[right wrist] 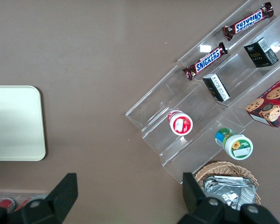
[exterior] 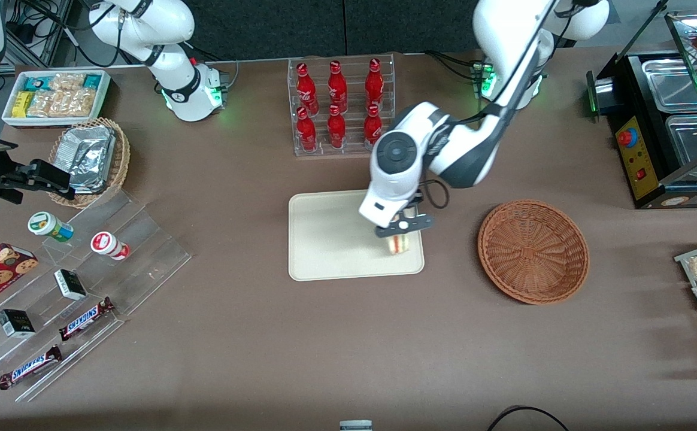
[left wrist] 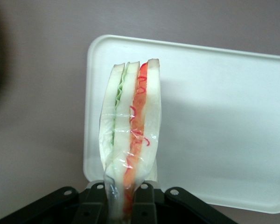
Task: Place sandwich from basket to tray
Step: 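Lift the sandwich and carry it with the left gripper over the white tray, then lower the sandwich onto the tray and open the left gripper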
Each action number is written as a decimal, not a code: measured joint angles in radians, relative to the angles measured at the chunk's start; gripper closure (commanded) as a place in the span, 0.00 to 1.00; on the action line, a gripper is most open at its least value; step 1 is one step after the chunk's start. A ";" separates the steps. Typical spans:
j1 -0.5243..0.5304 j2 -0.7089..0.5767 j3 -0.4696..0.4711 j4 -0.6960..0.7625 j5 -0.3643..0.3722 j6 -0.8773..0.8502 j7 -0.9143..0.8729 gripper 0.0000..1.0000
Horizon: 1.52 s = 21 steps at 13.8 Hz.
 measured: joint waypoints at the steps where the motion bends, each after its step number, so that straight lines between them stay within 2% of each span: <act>1: -0.010 0.021 0.000 0.026 0.000 0.000 0.011 1.00; 5: -0.030 0.093 0.000 0.127 0.001 -0.002 0.133 1.00; 9: -0.058 0.143 0.000 0.152 0.001 -0.002 0.200 1.00; 16: -0.090 0.227 0.003 0.190 0.040 -0.002 0.130 1.00; 21: -0.090 0.244 0.004 0.193 0.042 -0.002 0.116 1.00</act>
